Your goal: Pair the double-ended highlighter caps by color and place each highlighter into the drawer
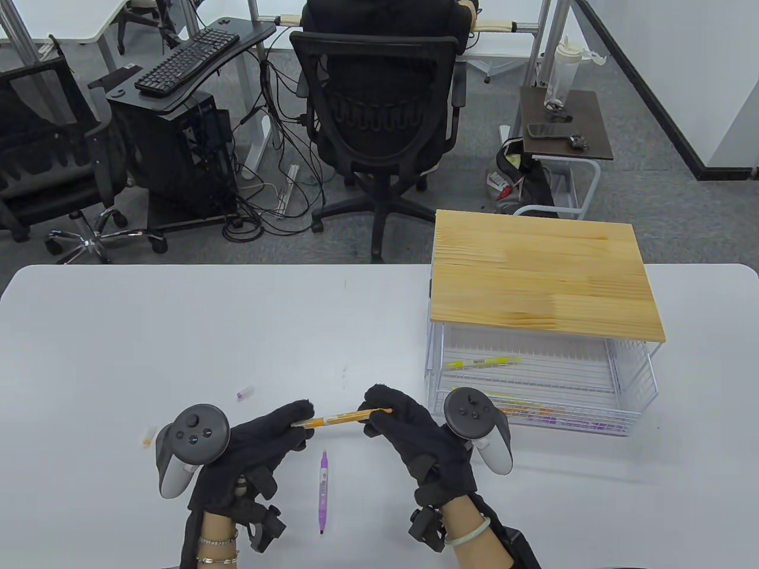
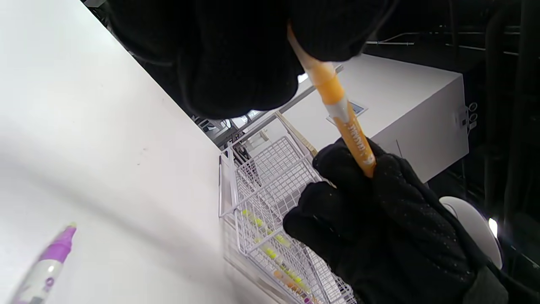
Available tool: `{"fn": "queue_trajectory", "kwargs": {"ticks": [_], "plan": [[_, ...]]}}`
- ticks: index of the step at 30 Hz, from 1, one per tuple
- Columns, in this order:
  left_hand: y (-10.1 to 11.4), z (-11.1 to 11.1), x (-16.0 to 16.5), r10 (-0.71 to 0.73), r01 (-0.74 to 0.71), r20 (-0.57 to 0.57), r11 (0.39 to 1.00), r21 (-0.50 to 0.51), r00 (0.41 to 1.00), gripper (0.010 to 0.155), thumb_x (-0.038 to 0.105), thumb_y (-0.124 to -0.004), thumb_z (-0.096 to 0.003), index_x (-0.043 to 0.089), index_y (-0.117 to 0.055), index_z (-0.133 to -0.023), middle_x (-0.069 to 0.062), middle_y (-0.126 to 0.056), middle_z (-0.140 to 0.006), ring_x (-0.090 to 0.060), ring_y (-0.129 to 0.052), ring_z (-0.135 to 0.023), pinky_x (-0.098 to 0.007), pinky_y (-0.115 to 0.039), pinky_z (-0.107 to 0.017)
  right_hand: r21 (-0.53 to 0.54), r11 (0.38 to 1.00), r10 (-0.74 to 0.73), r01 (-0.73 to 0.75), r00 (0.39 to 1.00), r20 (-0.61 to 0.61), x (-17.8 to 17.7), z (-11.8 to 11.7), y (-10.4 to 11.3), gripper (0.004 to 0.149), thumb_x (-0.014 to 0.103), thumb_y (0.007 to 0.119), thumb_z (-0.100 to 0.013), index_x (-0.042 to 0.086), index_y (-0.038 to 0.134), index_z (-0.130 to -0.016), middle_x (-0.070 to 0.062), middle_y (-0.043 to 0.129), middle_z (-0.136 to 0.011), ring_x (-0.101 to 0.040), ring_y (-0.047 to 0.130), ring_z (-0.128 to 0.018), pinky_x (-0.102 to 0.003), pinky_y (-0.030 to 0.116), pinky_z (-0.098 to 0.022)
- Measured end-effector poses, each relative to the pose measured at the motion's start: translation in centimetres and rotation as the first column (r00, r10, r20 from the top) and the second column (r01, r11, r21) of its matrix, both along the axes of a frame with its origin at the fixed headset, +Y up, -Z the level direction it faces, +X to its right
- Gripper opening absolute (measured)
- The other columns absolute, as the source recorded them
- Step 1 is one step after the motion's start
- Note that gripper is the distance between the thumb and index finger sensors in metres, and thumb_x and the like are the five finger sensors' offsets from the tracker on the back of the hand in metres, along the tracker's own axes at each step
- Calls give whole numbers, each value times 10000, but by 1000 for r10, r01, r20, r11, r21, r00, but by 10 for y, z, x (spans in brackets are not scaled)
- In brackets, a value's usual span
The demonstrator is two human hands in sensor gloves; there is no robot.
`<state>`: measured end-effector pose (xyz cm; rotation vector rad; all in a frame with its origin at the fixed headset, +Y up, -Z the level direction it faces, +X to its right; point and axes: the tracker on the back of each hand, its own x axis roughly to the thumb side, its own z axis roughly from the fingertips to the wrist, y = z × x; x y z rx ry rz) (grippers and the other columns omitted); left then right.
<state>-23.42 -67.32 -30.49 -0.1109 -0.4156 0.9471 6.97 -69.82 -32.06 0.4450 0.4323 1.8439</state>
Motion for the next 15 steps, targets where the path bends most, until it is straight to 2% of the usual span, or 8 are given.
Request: {"fn": "queue_trajectory", "kwargs": {"ticks": [10, 15], "plan": [[5, 2, 6, -129, 128, 62, 992, 15, 990, 502, 253, -795, -490, 66, -773, -955, -142, -973, -792, -251, -1035, -573, -514, -745, -601, 50, 997, 54, -55, 998, 29, 6, -1, 5, 456, 512, 537, -673, 316, 472, -1080, 159, 726, -1041, -126, 782, -953, -473, 468, -894], [7, 3, 7, -106, 104, 77, 994, 35, 991, 512, 269, -801, -486, 39, -770, -942, -144, -975, -782, -249, -1035, -566, -503, -748, -599, 78, 990, 112, -116, 992, 62, 8, -1, 5, 468, 534, 551, -644, 307, 533, -1053, 131, 776, -983, -165, 804, -903, -490, 469, -885]]}}
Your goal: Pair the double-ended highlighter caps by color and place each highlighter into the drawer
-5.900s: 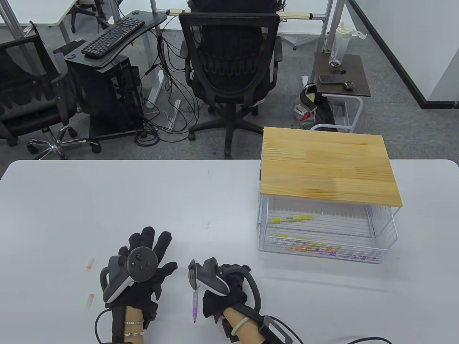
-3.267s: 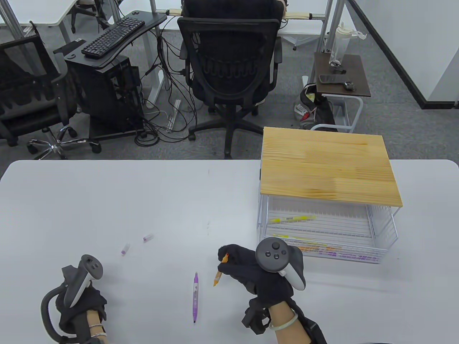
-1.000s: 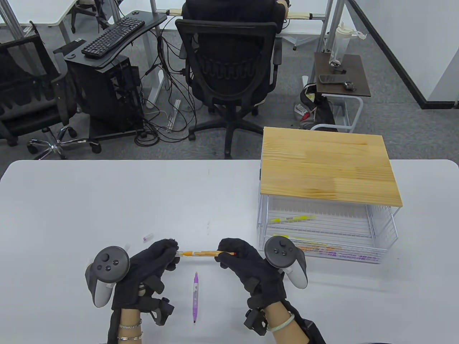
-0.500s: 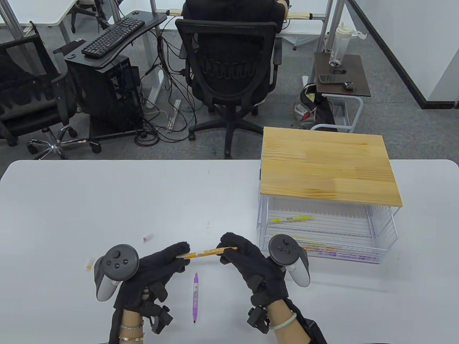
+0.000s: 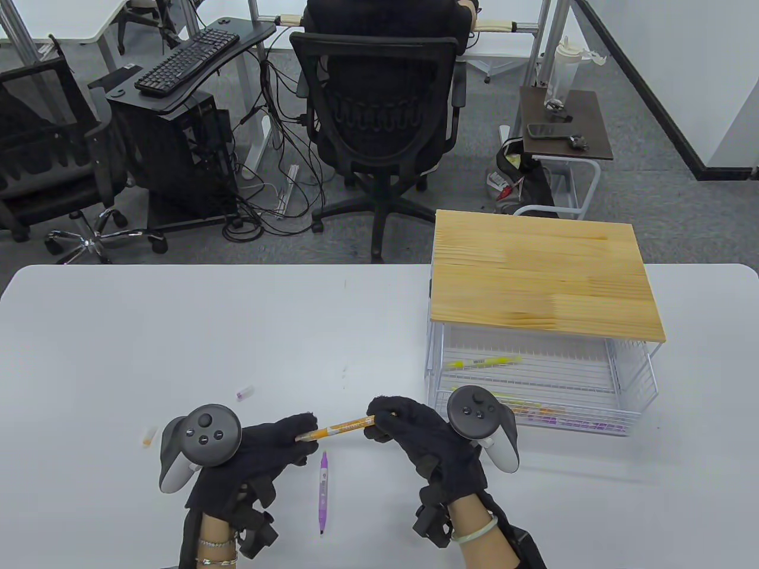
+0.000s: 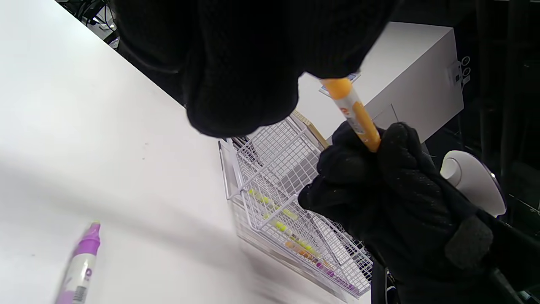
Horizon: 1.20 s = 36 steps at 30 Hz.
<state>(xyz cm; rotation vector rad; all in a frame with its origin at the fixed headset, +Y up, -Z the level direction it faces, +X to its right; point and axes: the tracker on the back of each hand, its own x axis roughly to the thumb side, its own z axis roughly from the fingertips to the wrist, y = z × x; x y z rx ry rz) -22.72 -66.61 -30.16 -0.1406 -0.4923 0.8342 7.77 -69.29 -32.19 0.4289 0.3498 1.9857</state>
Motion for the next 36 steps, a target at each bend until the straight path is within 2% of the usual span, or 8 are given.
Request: {"fn": "queue_trajectory", "kwargs": {"ticks": [9, 15, 22, 25, 27, 30, 36], "plan": [[14, 11, 1, 6, -2, -28, 991, 135, 1000, 499, 274, -816, -465, 57, -795, -915, -131, -986, -770, -244, -1040, -559, -485, -755, -598, 48, 996, 69, -70, 997, 21, -3, 4, 0, 453, 559, 506, -643, 325, 559, -1027, 114, 781, -949, -182, 793, -878, -497, 454, -888], [19, 16, 6, -62, 73, -65, 978, 194, 996, 494, 269, -822, -451, 79, -807, -906, -117, -989, -770, -243, -1038, -564, -480, -751, -607, 11, 998, 65, -65, 998, 3, -6, 1, -7, 451, 553, 476, -650, 294, 605, -997, 100, 815, -881, -182, 819, -820, -491, 470, -879], [21, 18, 13, -118, 127, -54, 968, 217, 991, 489, 272, -817, -450, 87, -809, -902, -117, -992, -764, -239, -1040, -561, -477, -750, -612, -48, 999, 3, -5, 999, -35, -1, -4, -11, 453, 526, 513, -659, 220, 688, -943, 56, 879, -775, -203, 870, -709, -487, 533, -832], [21, 18, 14, -152, 162, -62, 967, 195, 986, 494, 279, -796, -474, 80, -784, -926, -113, -979, -784, -236, -1034, -577, -488, -740, -618, -48, 999, 19, -20, 1000, -24, -2, -5, -12, 444, 524, 515, -661, 242, 673, -965, 43, 863, -828, -233, 850, -762, -520, 501, -833], [21, 20, 12, -164, 176, -77, 965, 194, 984, 497, 283, -779, -489, 91, -767, -948, -107, -966, -807, -234, -1025, -598, -501, -728, -625, -45, 998, 31, -32, 999, -25, -6, -5, -14, 435, 523, 523, -664, 284, 638, -1008, 30, 809, -955, -284, 785, -882, -562, 450, -838], [22, 20, 9, -156, 173, -98, 965, 198, 983, 498, 293, -769, -494, 108, -780, -956, -109, -966, -815, -241, -1020, -601, -506, -726, -624, -27, 994, 111, -110, 994, 3, -14, -4, -19, 434, 495, 574, -668, 308, 613, -1057, -24, 601, -1176, -380, 594, -1061, -620, 338, -840], [14, 15, 22, -192, 209, -109, 963, 168, 975, 499, 325, -755, -497, 77, -804, -927, -123, -1000, -711, -214, -1030, -488, -476, -751, -583, 77, 956, 284, -285, 959, 15, -34, 4, -19, 465, 468, 656, -652, 383, 566, -1100, -11, 496, -1254, -392, 475, -1147, -640, 264, -842]]}}
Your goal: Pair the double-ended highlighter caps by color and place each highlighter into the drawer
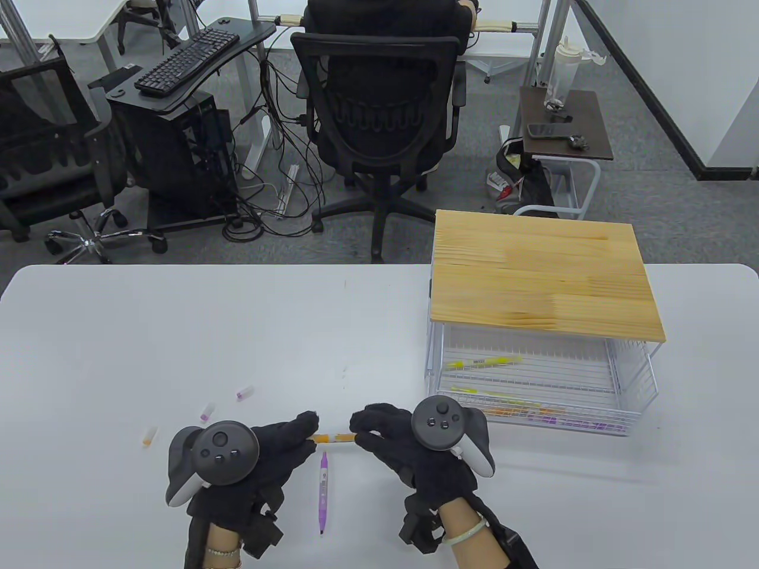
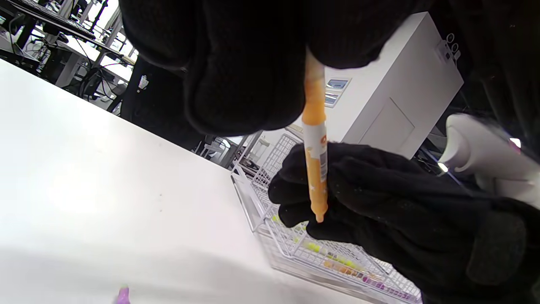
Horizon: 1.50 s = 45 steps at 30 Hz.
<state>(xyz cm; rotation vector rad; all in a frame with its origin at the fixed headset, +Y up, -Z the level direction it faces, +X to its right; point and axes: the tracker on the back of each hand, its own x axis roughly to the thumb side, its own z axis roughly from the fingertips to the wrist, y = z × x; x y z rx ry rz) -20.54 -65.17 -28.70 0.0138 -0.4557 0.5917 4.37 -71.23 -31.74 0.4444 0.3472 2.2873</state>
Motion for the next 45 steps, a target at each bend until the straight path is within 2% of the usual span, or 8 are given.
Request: {"fn": "queue_trajectory", "kwargs": {"ticks": [6, 10, 21, 26, 30, 37, 41, 45], "plan": [[-8, -4, 20, -21, 21, 1, 1000, 0, 1000, 511, 350, -741, -496, 63, -801, -914, -122, -1007, -713, -224, -1039, -503, -469, -749, -583, 99, 992, 80, -77, 996, -26, -18, 15, 8, 526, 501, 676, -634, 389, 520, -1124, 16, 504, -1254, -371, 484, -1157, -634, 271, -851], [-10, -3, 29, -10, 10, -11, 1000, 18, 1000, 522, 352, -740, -493, 14, -797, -887, -143, -1011, -682, -233, -1044, -484, -468, -751, -574, 156, 980, 122, -120, 992, -3, -26, 22, 11, 578, 517, 681, -626, 281, 504, -1123, 6, 518, -1235, -346, 514, -1151, -627, 287, -859], [-12, -2, 40, -39, 39, 5, 999, 13, 999, 536, 372, -735, -494, -3, -797, -872, -144, -1016, -673, -237, -1041, -479, -471, -748, -575, 226, 949, 203, -219, 975, 91, -26, 24, 11, 500, 562, 693, -592, 351, 573, -1029, 75, 613, -1172, -307, 574, -1131, -618, 329, -869], [-11, -4, 26, -43, 43, -32, 999, 19, 999, 558, 419, -732, -496, 121, -768, -966, -128, -969, -801, -270, -1009, -593, -518, -699, -620, 209, 957, 179, -200, 977, 115, -22, 21, 11, 459, 553, 676, -600, 369, 630, -1017, 44, 543, -1161, -297, 582, -1054, -614, 336, -864], [-10, -5, 9, -64, 66, -96, 998, 21, 993, 572, 437, -734, -493, 140, -763, -981, -139, -946, -848, -297, -993, -641, -545, -677, -634, 172, 973, 138, -156, 984, 109, -15, 16, 11, 455, 530, 669, -616, 367, 613, -1037, 61, 630, -1072, -271, 669, -961, -596, 401, -859], [-11, -8, -23, -70, 78, -226, 997, 26, 971, 571, 438, -737, -491, 149, -767, -983, -145, -923, -889, -320, -974, -685, -568, -661, -642, 107, 993, 35, -42, 997, 66, -4, 11, 13, 465, 479, 674, -651, 370, 536, -1082, 88, 657, -1088, -243, 730, -942, -573, 440, -861], [-9, -7, -39, -66, 77, -279, 997, 31, 958, 570, 421, -761, -485, 148, -766, -985, -147, -914, -905, -326, -968, -701, -578, -651, -647, 102, 995, 17, -25, 997, 74, 0, 9, 14, 510, 466, 668, -666, 363, 454, -1117, 90, 669, -1083, -220, 763, -917, -546, 466, -864], [-8, -5, -52, -87, 106, -339, 994, 39, 937, 565, 397, -783, -477, 156, -766, -988, -134, -904, -926, -328, -956, -732, -594, -634, -660, 90, 996, -8, 2, 997, 73, 3, 8, 13, 670, 462, 657, -675, 386, 223, -1180, 97, 677, -1072, -208, 776, -907, -529, 480, -867]]}}
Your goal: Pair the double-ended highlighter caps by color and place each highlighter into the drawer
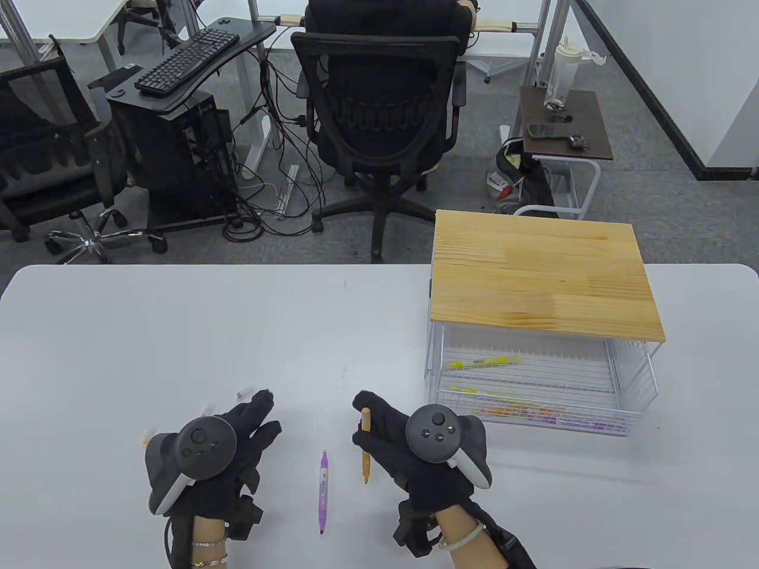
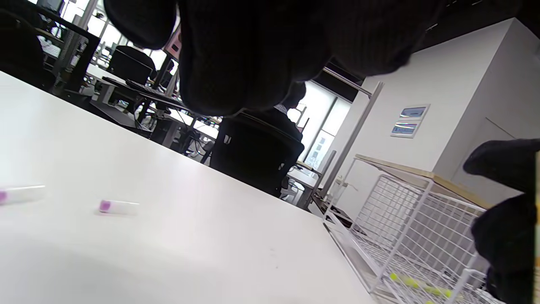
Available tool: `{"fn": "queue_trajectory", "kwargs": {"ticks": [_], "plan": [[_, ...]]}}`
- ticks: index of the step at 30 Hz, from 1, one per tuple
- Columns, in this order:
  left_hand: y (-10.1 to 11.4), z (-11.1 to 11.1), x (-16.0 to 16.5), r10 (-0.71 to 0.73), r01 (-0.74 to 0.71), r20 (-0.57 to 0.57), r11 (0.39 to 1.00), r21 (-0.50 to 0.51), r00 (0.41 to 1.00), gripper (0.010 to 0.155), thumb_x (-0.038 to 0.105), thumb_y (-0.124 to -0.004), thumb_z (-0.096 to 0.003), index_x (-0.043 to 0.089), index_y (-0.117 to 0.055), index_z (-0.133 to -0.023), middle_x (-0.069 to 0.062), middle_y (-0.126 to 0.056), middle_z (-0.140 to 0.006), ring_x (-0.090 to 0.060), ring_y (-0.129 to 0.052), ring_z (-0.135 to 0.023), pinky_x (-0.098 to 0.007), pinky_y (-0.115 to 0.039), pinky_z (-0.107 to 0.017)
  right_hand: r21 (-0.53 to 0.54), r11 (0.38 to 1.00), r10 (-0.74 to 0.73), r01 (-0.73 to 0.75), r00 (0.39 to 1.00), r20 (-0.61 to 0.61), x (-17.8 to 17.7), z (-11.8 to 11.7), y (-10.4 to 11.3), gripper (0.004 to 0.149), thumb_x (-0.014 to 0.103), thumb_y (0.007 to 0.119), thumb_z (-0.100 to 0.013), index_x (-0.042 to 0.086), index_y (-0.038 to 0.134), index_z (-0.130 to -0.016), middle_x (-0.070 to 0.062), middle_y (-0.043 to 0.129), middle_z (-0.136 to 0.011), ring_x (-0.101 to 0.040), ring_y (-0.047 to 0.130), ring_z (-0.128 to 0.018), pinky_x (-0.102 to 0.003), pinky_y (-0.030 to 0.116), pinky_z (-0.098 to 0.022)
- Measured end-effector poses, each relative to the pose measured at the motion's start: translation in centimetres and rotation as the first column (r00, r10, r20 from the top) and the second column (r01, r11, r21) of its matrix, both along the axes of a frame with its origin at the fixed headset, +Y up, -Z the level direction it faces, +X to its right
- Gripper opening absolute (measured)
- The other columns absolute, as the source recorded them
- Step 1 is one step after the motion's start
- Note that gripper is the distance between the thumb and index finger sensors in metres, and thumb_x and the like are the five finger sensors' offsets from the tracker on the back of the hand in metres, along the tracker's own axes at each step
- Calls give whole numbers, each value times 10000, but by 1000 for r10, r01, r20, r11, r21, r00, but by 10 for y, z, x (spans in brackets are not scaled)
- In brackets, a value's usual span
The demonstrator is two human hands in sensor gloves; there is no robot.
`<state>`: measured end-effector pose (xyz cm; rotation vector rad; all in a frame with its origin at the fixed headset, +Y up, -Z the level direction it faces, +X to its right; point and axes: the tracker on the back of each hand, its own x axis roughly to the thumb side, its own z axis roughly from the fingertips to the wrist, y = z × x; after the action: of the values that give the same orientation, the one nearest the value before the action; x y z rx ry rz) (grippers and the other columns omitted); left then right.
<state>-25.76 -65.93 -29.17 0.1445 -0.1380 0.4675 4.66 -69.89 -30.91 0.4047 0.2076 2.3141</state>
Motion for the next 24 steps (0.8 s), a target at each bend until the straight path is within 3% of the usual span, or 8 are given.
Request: {"fn": "queue_trajectory", "kwargs": {"ticks": [4, 8, 14, 20, 24], "plan": [[-3, -1, -16, -14, 13, -31, 1000, -22, 999, 558, 376, -791, -477, 192, -754, -1002, -109, -872, -977, -329, -921, -802, -619, -601, -683, -4, 999, -40, 40, 999, 9, 2, 1, 1, 710, 463, 644, -684, 464, 117, -1160, 101, 674, -1070, -205, 776, -904, -525, 483, -866], [-8, -4, -39, -47, 42, -112, 998, -49, 993, 560, 369, -797, -476, 239, -734, -1018, -66, -839, -1026, -333, -860, -892, -634, -561, -709, 18, 997, -80, 80, 997, 6, 6, 3, 9, 600, 469, 614, -691, 511, 228, -1148, 96, 686, -1062, -205, 787, -884, -512, 496, -865], [-13, -5, -94, -115, 92, -286, 992, -92, 951, 561, 369, -799, -470, 259, -726, -1015, -33, -836, -1031, -314, -829, -931, -631, -537, -724, 81, 993, -90, 88, 996, 13, 13, 9, 23, 478, 486, 582, -687, 421, 393, -1121, 110, 750, -1009, -194, 814, -851, -490, 516, -865], [-25, -7, -139, -132, 46, -440, 979, -199, 888, 593, 389, -801, -464, 257, -700, -1034, -53, -805, -1052, -334, -800, -944, -625, -513, -737, 45, 985, -165, 165, 986, -13, 18, 6, 25, 423, 522, 650, -670, 411, 469, -1035, 142, 741, -979, -155, 811, -832, -479, 522, -867], [-49, -23, -151, -205, 34, -474, 938, -344, 856, 600, 392, -803, -460, 256, -696, -1035, -54, -807, -1050, -329, -799, -946, -622, -510, -740, 35, 982, -185, 186, 982, -45, 17, 8, 27, 417, 518, 652, -673, 414, 469, -1032, 147, 739, -982, -154, 810, -839, -480, 518, -869]]}}
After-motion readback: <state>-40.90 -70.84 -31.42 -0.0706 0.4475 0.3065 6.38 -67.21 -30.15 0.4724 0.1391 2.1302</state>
